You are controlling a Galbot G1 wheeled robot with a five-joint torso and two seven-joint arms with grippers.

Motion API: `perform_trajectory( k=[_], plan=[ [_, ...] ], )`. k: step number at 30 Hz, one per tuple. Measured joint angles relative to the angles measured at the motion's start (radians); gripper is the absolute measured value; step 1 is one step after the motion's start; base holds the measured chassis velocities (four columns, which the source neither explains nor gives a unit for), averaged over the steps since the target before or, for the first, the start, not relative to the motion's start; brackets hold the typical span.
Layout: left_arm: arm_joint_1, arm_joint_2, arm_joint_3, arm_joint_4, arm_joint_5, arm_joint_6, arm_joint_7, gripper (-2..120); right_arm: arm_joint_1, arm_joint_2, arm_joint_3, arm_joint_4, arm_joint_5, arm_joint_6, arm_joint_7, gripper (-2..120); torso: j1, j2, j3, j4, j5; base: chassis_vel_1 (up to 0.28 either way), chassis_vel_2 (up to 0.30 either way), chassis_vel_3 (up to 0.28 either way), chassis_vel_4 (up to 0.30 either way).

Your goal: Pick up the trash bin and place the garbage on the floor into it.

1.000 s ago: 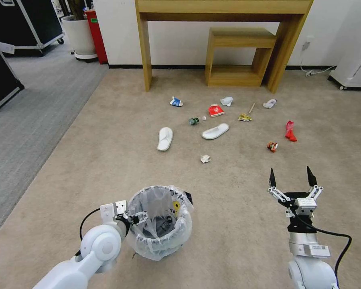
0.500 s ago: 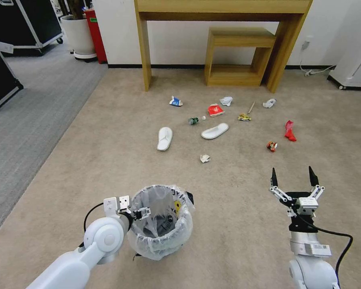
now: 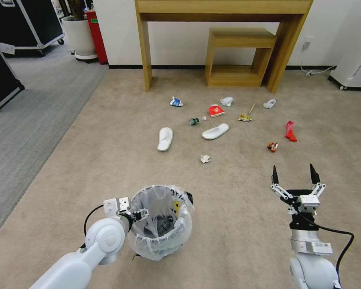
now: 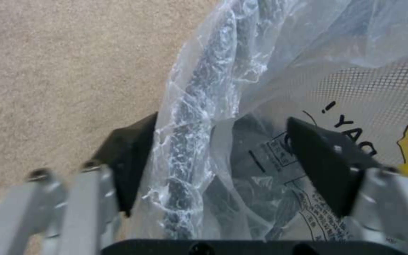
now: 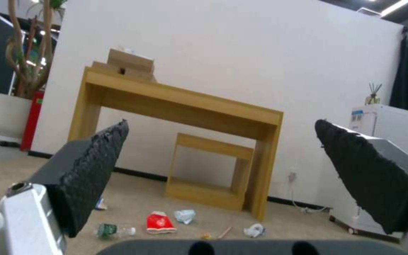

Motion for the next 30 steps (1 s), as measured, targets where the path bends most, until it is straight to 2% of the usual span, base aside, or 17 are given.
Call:
perform_trajectory(
  k=[1, 4, 5, 8, 9, 12, 13, 16, 17, 19, 30],
  plan=[
    [0.0, 0.0, 0.0, 0.0, 0.0, 0.0, 0.0, 64, 0.0, 0.0, 0.0, 0.0, 0.0, 0.0, 0.0, 100, 0.0, 0.0, 0.0, 0.0, 0.0, 0.0, 0.0, 0.0, 0.0],
    [0.007, -0.002, 0.0, -0.001, -0.007, -0.003, -0.003, 49, -0.007, -0.007, 0.006, 0.009, 0.005, -0.001, 0.006, 100, 0.0, 0.0, 0.0, -0.0001, 0.0, 0.0, 0.0, 0.0, 0.0],
    [0.007, -0.002, 0.0, -0.001, -0.007, -0.003, -0.003, 49, -0.007, -0.007, 0.006, 0.009, 0.005, -0.001, 0.006, 100, 0.0, 0.0, 0.0, -0.0001, 0.0, 0.0, 0.0, 0.0, 0.0],
    [0.02, -0.001, 0.0, -0.005, -0.006, -0.008, -0.003, 35, -0.015, -0.011, 0.013, 0.018, 0.012, -0.001, 0.013, 100, 0.0, 0.0, 0.0, 0.0, 0.0, 0.0, 0.0, 0.0, 0.0],
    [0.02, -0.001, 0.0, -0.005, -0.006, -0.008, -0.003, 35, -0.015, -0.011, 0.013, 0.018, 0.012, -0.001, 0.013, 100, 0.0, 0.0, 0.0, 0.0, 0.0, 0.0, 0.0, 0.0, 0.0],
    [0.037, 0.007, 0.0, -0.013, -0.003, -0.014, 0.002, 21, -0.02, -0.011, 0.014, 0.025, 0.015, -0.001, 0.016, 100, 0.0, 0.0, 0.0, 0.0, -0.0001, 0.0, 0.0, 0.0, 0.0],
    [0.037, 0.007, 0.0, -0.013, -0.003, -0.014, 0.002, 21, -0.02, -0.011, 0.014, 0.025, 0.015, -0.001, 0.016, 100, 0.0, 0.0, 0.0, 0.0, -0.0001, 0.0, 0.0, 0.0, 0.0],
    [0.054, 0.017, -0.004, -0.027, -0.003, -0.014, 0.003, 7, -0.019, -0.01, 0.012, 0.027, 0.015, -0.002, 0.018, 100, 0.0, 0.0, 0.0, 0.0, -0.0005, 0.0, 0.0, 0.0, 0.0],
    [0.054, 0.017, -0.004, -0.027, -0.003, -0.014, 0.003, 7, -0.019, -0.01, 0.012, 0.027, 0.015, -0.002, 0.018, 100, 0.0, 0.0, 0.0, 0.0, -0.0005, 0.0, 0.0, 0.0, 0.0],
    [0.064, 0.016, -0.008, -0.033, -0.003, -0.014, 0.007, 0, -0.017, -0.007, 0.008, 0.027, 0.014, -0.002, 0.021, 100, 0.0, 0.0, 0.0, -0.0002, -0.0008, 0.0, 0.0, 0.0, 0.0],
    [0.085, 0.014, -0.017, -0.047, -0.01, -0.016, 0.016, 0, -0.02, -0.006, 0.006, 0.029, 0.013, -0.005, 0.027, 100, 0.0, 0.0, 0.0, -0.0003, -0.001, 0.0, 0.0, 0.0, 0.0]
  ],
)
